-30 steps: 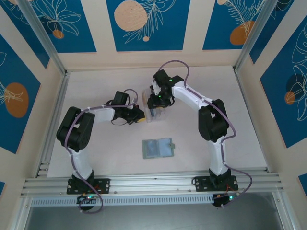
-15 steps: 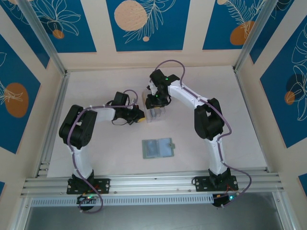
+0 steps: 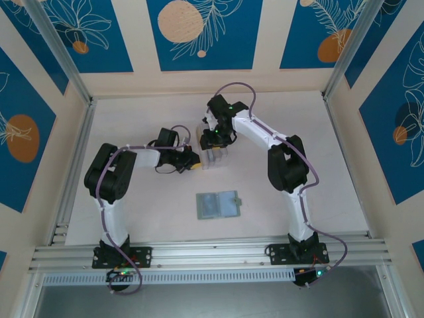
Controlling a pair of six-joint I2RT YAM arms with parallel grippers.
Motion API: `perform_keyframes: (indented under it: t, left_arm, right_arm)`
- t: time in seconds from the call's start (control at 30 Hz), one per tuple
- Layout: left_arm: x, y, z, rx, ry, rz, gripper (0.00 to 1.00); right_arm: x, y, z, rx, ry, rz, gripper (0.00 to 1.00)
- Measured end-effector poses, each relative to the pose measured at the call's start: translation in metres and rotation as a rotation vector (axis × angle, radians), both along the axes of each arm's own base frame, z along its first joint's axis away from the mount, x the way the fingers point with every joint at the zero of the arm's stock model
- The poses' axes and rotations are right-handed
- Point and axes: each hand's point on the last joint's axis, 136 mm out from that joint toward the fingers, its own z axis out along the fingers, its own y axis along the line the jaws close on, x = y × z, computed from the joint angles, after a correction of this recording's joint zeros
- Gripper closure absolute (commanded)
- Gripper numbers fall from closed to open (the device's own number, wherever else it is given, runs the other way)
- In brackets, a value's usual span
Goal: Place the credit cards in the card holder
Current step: Pick up the credit card from the storage box.
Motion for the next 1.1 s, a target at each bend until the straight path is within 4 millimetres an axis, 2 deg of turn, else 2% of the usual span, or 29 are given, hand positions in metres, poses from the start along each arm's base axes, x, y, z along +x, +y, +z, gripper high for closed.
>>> perform_keyframes:
  t: [0.27, 0.7, 1.1]
  left_arm:
    - [-0.0001, -0.0002, -0.0001, -0.002, 0.004, 0.002, 0.97]
    - [0.0009, -0.0012, -0.0004, -0.011, 0.001, -0.001, 0.97]
    - [0.0033, -0.0021, -0.0020, -0.016, -0.003, 0.004, 0.97]
  right_arm:
    - [0.0012, -0.0028, -0.0033, -0.002, 0.015, -0.007, 0.73]
    - [0.0024, -0.0037, -0.0005, 0.084, 0.064, -0.024, 0.70]
    - [0.0042, -0.0058, 0.0011, 0.121, 0.079, -0.039, 0.81]
